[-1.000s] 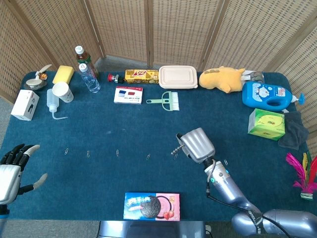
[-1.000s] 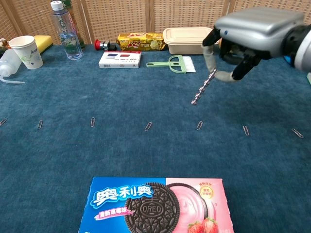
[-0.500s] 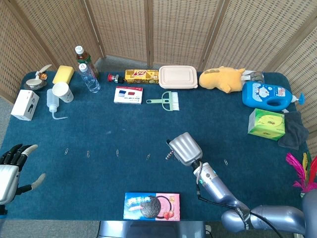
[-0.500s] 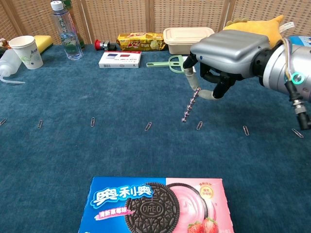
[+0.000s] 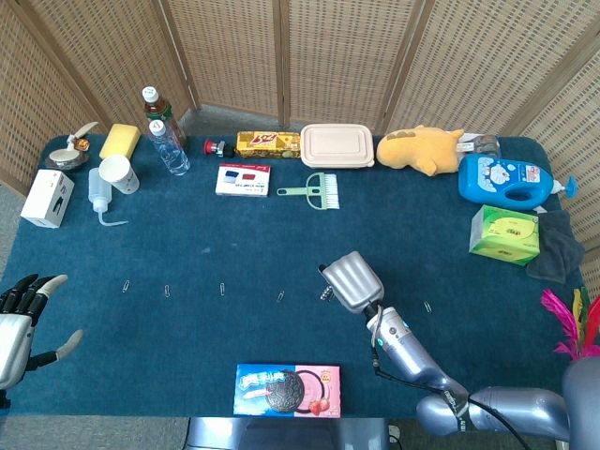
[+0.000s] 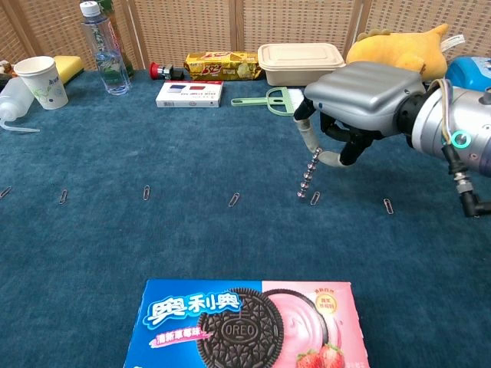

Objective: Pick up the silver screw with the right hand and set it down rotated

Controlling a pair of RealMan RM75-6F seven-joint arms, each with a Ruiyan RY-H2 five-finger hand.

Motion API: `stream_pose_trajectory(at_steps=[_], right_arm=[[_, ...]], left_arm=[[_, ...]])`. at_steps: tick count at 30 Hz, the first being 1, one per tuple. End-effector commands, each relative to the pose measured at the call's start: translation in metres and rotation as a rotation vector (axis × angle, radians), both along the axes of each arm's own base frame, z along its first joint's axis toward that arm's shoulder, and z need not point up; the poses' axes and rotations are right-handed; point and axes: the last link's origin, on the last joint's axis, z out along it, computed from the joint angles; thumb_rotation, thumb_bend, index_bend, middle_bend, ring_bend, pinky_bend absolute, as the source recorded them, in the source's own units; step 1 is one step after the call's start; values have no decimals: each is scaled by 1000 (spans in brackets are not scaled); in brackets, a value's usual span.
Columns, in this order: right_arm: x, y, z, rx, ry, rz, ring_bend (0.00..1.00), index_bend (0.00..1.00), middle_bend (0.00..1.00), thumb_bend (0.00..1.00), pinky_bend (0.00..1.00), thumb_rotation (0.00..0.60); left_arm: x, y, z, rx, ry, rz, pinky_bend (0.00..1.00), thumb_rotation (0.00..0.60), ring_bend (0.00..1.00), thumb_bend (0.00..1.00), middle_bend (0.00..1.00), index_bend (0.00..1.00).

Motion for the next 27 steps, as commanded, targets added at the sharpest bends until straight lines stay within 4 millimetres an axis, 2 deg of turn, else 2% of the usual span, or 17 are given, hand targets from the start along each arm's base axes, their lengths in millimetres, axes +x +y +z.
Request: stream_pose_trajectory(at_steps=[1,27], right_arm=[[-2,-1,-1,-3,4,-3,917,708,937,398,797,600],[-15,-6,2,-20,23,-21,913,707,937,399,788,600]], left_arm=[[0,0,0,0,-1,4,192,457,120,388,198,151],[2,-1,-1,-2,-4,-4,192,458,119,389,197,147]])
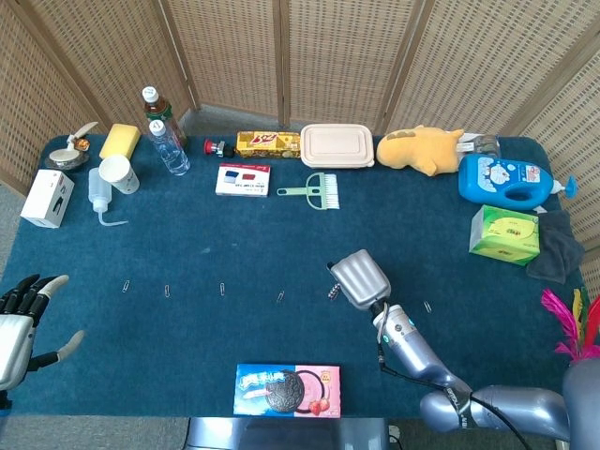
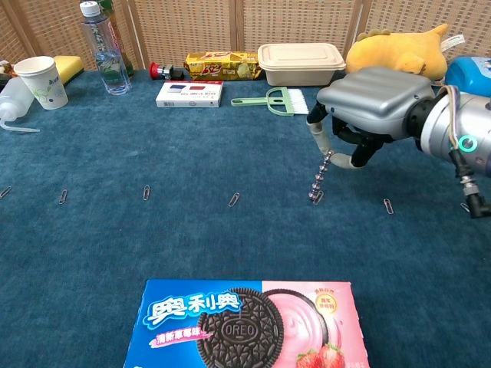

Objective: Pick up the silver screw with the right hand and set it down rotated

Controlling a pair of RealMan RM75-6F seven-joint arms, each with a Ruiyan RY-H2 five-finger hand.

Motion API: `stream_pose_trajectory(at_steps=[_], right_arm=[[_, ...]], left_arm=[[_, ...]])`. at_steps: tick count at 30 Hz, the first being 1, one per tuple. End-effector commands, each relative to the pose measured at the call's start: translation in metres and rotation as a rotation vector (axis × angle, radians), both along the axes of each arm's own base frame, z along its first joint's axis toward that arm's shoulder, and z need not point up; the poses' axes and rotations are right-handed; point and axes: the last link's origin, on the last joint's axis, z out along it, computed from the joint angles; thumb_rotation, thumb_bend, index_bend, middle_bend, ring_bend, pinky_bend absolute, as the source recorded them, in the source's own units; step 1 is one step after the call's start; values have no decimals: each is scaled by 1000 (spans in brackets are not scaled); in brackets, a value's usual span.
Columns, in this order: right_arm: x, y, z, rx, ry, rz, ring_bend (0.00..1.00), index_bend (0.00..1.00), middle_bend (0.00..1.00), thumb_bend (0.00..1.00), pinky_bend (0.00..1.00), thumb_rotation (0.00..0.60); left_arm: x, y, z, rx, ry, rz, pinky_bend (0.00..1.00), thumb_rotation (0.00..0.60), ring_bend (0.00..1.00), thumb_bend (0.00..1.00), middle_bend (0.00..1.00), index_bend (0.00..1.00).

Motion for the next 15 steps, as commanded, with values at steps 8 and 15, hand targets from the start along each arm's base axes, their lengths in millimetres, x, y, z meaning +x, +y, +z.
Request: stream_pose_trajectory(at_steps=[8,15], right_arm=[[5,-11,19,-30,-37,-22,912,703,934,398,782,600],[0,-27,38,-75,-93,-90,911,695,928,398,778,600]], left_arm=[[1,0,0,2,-3,-3,192,458,119,389,197,146],[1,-3,-4,-9,-15,-1,192,459,119,389,197,146]])
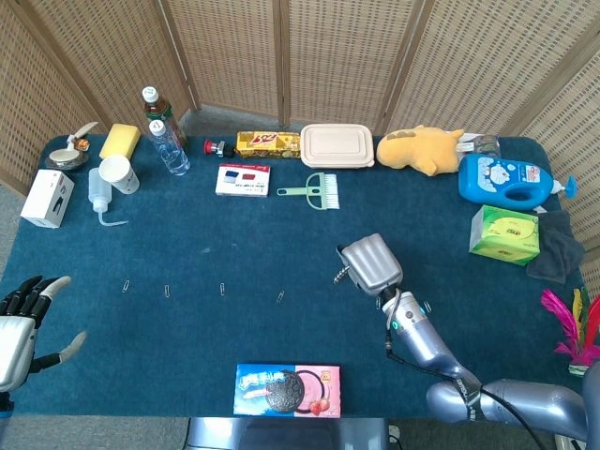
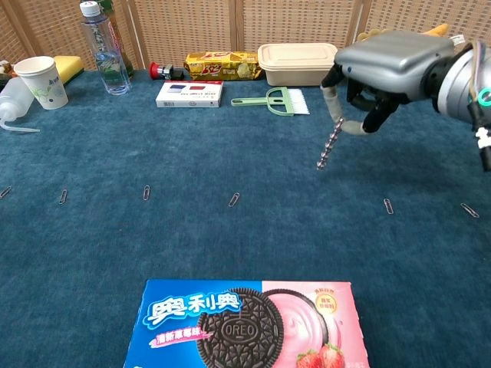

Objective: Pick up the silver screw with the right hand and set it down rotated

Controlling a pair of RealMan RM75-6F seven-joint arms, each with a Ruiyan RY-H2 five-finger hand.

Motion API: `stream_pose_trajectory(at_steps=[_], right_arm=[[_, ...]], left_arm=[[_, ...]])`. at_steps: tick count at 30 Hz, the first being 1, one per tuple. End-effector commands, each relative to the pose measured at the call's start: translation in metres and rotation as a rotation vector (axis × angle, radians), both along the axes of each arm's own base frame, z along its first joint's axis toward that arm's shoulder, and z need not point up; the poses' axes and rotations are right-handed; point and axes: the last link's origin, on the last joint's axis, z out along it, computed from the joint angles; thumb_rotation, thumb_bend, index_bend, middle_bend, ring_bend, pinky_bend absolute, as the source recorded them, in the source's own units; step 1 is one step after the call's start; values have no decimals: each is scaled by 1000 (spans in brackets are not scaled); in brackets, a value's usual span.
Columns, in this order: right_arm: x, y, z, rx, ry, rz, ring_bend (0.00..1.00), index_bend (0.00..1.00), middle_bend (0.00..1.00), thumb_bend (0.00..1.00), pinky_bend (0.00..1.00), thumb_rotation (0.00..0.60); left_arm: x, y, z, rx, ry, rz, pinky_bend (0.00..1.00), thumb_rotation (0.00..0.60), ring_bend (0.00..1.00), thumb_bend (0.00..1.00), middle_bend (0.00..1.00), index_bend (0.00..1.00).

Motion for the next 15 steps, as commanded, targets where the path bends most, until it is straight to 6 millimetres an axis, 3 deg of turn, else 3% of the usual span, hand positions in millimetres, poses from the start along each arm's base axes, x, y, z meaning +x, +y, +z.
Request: stream_pose_trajectory(at_steps=[1,15], right_arm=[[-4,-9,10,-29,-30,-37,911,695,928,398,778,600],[-43,-58,32,-128,-90,-227,911,695,927,398,772,600]], left_arm=[[0,-1,-1,-3,-2,1,192,458,119,389,197,146],[-2,-6,1,2,-5,7,192,459,118,389,197,146]])
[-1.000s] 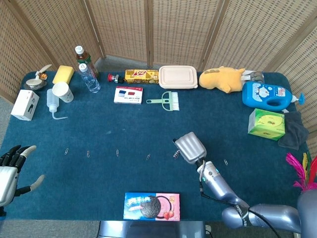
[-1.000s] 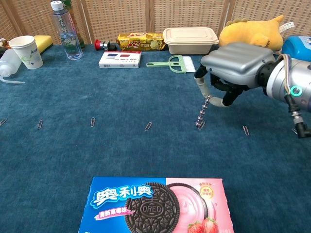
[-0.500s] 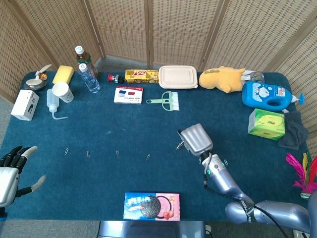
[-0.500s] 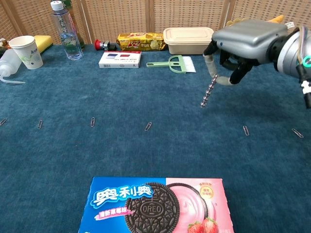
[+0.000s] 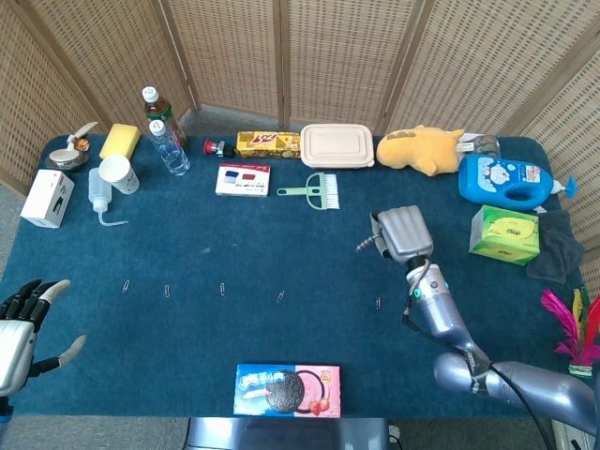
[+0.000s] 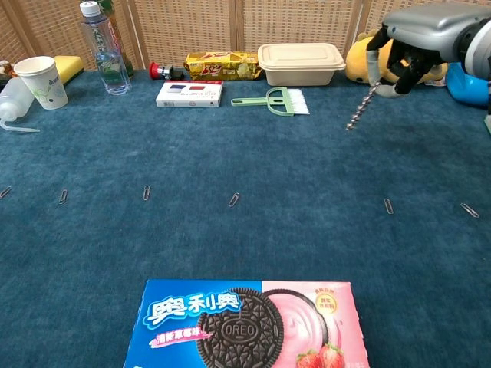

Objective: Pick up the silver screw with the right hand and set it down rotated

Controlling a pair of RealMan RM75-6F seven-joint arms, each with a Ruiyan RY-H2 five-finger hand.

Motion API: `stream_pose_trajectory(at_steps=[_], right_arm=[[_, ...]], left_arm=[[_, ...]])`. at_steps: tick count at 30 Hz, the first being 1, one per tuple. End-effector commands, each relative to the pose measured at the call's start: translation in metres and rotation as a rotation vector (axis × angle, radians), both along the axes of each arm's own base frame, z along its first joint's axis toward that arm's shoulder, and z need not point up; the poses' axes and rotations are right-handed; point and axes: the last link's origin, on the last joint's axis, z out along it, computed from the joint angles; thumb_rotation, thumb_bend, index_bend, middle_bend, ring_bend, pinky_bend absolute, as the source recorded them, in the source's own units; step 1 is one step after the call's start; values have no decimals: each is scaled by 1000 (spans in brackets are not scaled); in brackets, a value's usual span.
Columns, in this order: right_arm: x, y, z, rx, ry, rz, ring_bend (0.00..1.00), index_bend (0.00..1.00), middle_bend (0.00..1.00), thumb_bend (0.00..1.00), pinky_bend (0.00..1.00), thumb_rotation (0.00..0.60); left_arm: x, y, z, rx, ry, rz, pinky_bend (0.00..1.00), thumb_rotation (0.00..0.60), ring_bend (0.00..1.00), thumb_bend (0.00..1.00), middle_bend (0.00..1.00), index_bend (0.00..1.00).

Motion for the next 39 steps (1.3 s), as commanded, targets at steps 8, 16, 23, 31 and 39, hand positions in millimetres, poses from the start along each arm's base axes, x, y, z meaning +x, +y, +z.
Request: stream_pose_trajectory(at_steps=[8,16,23,31,39], right_arm=[[-34,-27,3,-40,11,-122,908,682,911,398,768,600],[-48,-34,-3,-26,22,-174,865,488,753,398,726,600],[-46,-33,-2,-24,20,-158,838,288,586,395,711,600],[-38,-23,3,-34,-26,-116,800,278,551,395,699,600],[-21,11,8,1,-166,-53,516,225,500,395,604,600]], left_arm=[[-1,-2,0,0,2,6,192,459,119,389,197,144],[-3,-4,4,5,9,16,192,460,119,389,197,139],[-4,-5,1,-1,6,18,192,458,119,389,197,133],[-3,-4,-1,-9,1,13,192,458,119,389,197,132],[-3,-6,-7,-34,-4,18,192,459,119,389,197,133]])
